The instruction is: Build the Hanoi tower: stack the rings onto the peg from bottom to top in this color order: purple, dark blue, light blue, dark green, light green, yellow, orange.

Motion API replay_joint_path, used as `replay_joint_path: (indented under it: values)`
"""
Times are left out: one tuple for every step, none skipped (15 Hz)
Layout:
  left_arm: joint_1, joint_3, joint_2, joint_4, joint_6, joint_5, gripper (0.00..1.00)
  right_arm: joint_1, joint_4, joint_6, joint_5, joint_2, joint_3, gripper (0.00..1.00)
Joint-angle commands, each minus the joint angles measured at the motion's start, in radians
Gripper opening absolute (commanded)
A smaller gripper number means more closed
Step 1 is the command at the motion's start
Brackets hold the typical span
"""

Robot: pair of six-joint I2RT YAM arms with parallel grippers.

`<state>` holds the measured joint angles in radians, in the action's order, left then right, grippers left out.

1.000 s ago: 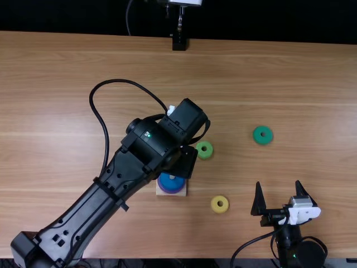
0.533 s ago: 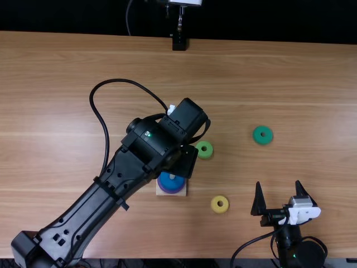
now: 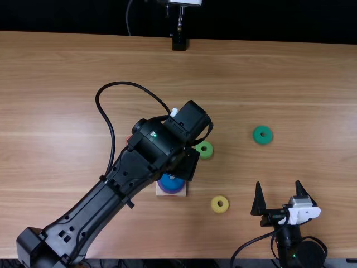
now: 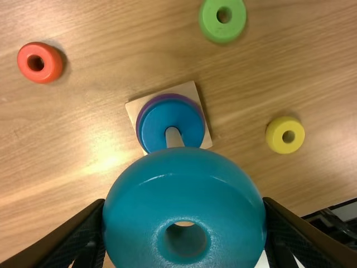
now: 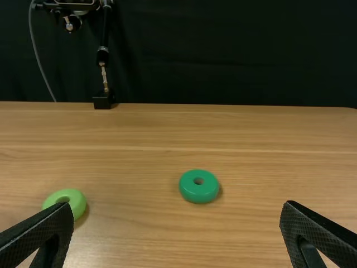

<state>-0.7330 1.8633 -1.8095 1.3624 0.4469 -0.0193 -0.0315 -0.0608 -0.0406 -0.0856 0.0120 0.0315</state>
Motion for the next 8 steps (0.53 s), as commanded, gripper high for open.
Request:
replay_joint_path:
  values:
    - [-0.006,-0.013,-0.017,-0.002,0.004,-0.007,0.0,-0.008,0.001,0.0,-0.001,-0.012,-0.013,1.0]
    - [-0.006,-0.013,-0.022,-0.002,0.002,-0.007,0.0,-0.008,0.001,0.0,-0.001,-0.012,-0.013,1.0]
    - [-0.006,-0.013,-0.039,-0.002,0.002,-0.007,0.0,-0.008,0.001,0.0,-0.001,-0.012,-0.013,1.0]
    - [-0.006,-0.015,-0.044,-0.002,0.002,-0.007,0.0,-0.008,0.001,0.0,-0.001,-0.012,-0.013,1.0]
    - [-0.006,-0.019,-0.044,-0.002,0.002,-0.005,0.0,-0.008,0.001,0.0,-0.001,-0.012,-0.013,1.0]
    - [-0.006,-0.023,-0.045,-0.004,0.002,-0.005,0.0,-0.008,0.001,0.0,-0.001,-0.012,-0.013,1.0]
    - [-0.006,-0.026,-0.05,-0.004,0.002,-0.005,0.0,-0.008,0.001,0.0,-0.001,-0.012,-0.013,1.0]
    - [-0.006,-0.026,-0.051,-0.006,0.002,-0.003,0.0,-0.008,0.001,0.0,-0.001,-0.012,-0.013,1.0]
